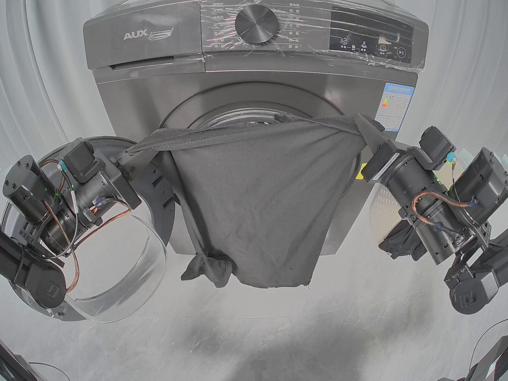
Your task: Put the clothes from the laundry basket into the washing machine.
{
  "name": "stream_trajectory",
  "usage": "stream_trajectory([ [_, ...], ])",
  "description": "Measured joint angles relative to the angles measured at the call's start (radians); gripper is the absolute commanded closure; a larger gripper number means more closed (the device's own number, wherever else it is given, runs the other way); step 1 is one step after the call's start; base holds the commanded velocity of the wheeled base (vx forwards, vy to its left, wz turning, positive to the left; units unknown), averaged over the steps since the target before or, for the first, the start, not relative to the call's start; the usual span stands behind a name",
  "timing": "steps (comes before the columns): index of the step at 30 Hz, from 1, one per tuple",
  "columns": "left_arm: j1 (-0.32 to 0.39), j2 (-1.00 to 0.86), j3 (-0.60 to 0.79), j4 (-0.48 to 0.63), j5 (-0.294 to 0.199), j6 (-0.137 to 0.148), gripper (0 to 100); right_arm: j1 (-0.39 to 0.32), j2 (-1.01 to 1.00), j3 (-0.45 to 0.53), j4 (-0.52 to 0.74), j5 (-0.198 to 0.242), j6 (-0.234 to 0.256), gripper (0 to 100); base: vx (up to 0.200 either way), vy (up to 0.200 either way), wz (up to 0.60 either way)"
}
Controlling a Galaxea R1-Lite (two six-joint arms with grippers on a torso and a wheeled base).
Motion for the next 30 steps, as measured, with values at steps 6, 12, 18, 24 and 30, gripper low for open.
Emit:
stream_trajectory([
  [6,-0.004,-0.024,-0.009,0.001,0.004,-0.003,100,-0.002,-0.033,0.000,0.007,0.000,-0.006,100,0.000,0.000,0.00],
  [12,-0.004,-0.032,-0.009,0.001,0.003,-0.003,100,-0.003,-0.053,0.001,0.009,0.001,-0.013,100,0.000,0.000,0.00],
  [18,-0.004,-0.034,-0.010,0.001,0.004,-0.003,100,-0.003,-0.062,0.001,0.009,0.001,-0.013,100,0.000,0.000,0.00],
  [24,-0.004,-0.035,-0.009,0.000,0.003,-0.003,100,-0.006,-0.063,0.001,0.009,0.002,-0.013,100,0.000,0.000,0.00],
  [30,-0.005,-0.035,-0.005,0.001,0.003,-0.003,100,-0.006,-0.064,0.009,0.006,0.014,-0.013,100,0.000,0.000,0.00],
])
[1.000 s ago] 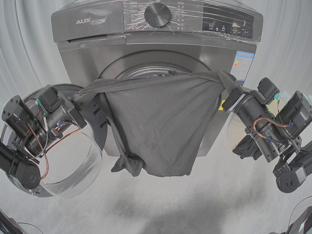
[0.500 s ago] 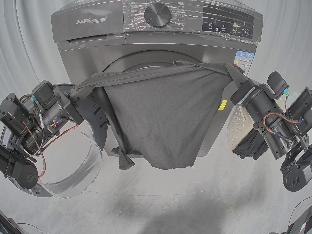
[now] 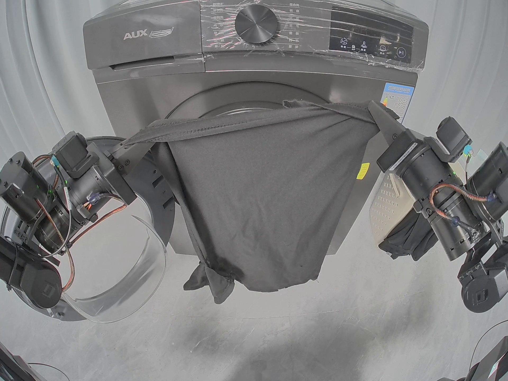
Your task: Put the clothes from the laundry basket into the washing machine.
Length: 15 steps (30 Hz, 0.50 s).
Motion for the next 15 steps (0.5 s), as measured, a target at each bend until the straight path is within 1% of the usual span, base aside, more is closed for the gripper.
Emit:
stream_trajectory([
  [6,-0.017,0.000,0.010,0.000,0.001,-0.001,100,0.001,0.000,0.043,-0.013,0.022,0.001,100,0.000,0.000,0.00],
  [9,-0.048,0.000,0.018,0.000,0.007,-0.002,100,0.007,0.001,0.080,-0.013,0.027,0.001,100,0.000,0.000,0.00],
  [11,-0.068,0.001,0.023,0.000,0.024,-0.002,100,0.011,0.002,0.101,-0.015,0.035,0.002,100,0.000,0.000,0.00],
  [12,-0.082,0.002,0.023,0.001,0.039,-0.002,100,0.014,0.003,0.115,-0.014,0.042,0.002,0,0.000,0.000,0.00],
  [15,-0.126,0.008,0.017,0.006,0.070,-0.003,100,0.024,0.011,0.156,-0.015,0.061,0.003,0,0.000,0.000,0.00],
])
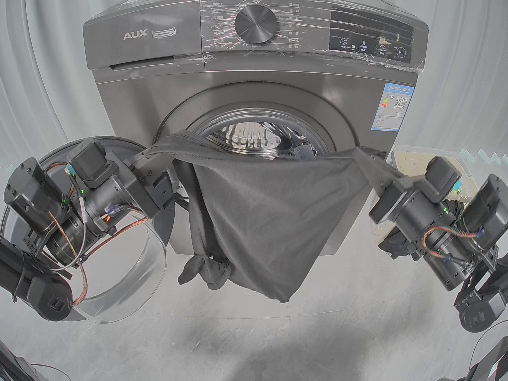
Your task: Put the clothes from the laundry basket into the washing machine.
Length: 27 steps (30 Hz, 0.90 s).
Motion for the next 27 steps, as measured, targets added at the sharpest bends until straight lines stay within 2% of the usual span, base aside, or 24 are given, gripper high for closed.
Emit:
stream_trajectory([
  [14,-0.071,0.045,-0.075,0.034,0.055,0.001,100,0.072,0.068,0.220,0.001,0.038,0.006,0,0.000,0.000,0.00],
  [19,-0.103,0.052,-0.102,0.057,0.075,0.001,100,0.074,0.117,0.218,-0.002,0.049,0.007,0,0.000,0.000,0.00],
  [27,-0.134,0.051,-0.143,0.106,0.095,0.003,100,0.072,0.247,0.124,-0.022,0.063,0.005,0,0.000,0.000,0.00],
])
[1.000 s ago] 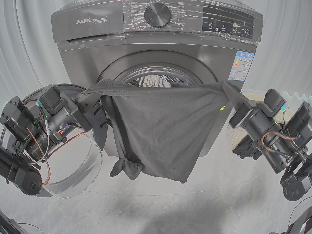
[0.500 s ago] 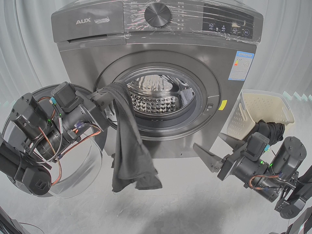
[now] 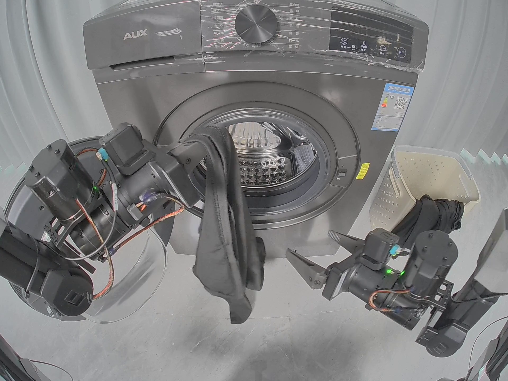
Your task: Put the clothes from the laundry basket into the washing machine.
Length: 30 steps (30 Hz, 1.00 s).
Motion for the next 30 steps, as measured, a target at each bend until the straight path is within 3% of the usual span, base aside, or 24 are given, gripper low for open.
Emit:
stream_trajectory([
  [10,-0.037,-0.003,-0.019,0.051,0.016,0.008,100,0.009,0.146,-0.113,-0.014,0.069,0.000,0,0.000,0.000,0.00],
  [30,-0.085,-0.010,-0.063,0.094,0.017,0.012,100,0.006,0.392,-0.414,-0.005,0.106,-0.015,0,0.000,0.000,0.00],
])
